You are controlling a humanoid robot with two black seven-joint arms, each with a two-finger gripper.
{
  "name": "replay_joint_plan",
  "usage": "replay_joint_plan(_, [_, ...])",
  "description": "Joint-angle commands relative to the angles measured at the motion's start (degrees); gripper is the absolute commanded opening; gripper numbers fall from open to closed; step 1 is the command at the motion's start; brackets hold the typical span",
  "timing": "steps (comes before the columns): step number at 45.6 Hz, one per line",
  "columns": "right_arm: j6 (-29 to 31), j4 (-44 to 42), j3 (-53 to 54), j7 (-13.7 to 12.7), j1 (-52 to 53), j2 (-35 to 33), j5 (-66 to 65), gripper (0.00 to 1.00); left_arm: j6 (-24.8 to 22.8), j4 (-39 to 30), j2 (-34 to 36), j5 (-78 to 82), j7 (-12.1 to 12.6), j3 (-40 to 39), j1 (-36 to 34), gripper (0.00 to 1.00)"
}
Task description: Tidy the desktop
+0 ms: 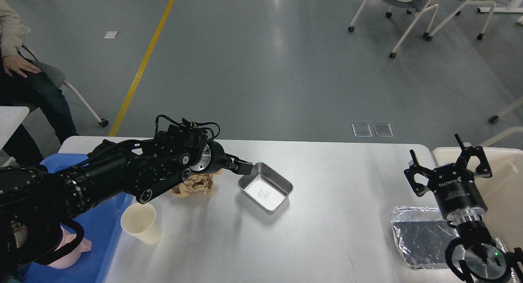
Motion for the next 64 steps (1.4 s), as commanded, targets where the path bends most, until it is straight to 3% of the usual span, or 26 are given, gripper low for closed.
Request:
replay_joint_plan(1, [-0.01,0.04,0.10,0.02,-0.05,0.00,0.00,1.00,0.10,3.79,-3.87,-0.26,-0.12,0.01,1.28,0.99])
replay_joint_plan(21, [-0.01,0.04,0.28,0.11,-0.13,-0.09,0.00,1.00,1.33,8.63,-5.98,0.00,-0.20,0.27,2.33,0.96])
replay_joint_plan(33, [-0.01,-0.04,0.36,0.11,-0.31,0.00,0.00,1.00,6.34,8.98,-7.13,-1.14,-0.38,10.29,2.95,0.84])
replay_joint_plan(46, [-0.01,-0.22,0.45,0.11,-0.22,-0.09,0.00,1.00,6.25,12.67,-9.15,-1.14,-0.47,10.38,3.13,0.42])
replay_joint_plan(56, [0.00,-0.22,0.45,0.11,-0.22,0.00,0.00,1.00,6.34,13.46,-9.24,-1.14,-0.38,10.73,3.39,0.40])
replay_joint_plan(64, [0.08,-0.22,0.45,0.11,-0.31,0.00,0.00,1.00,6.25,13.55,-9.32,-1.14,-0.47,10.82,3.91,0.22])
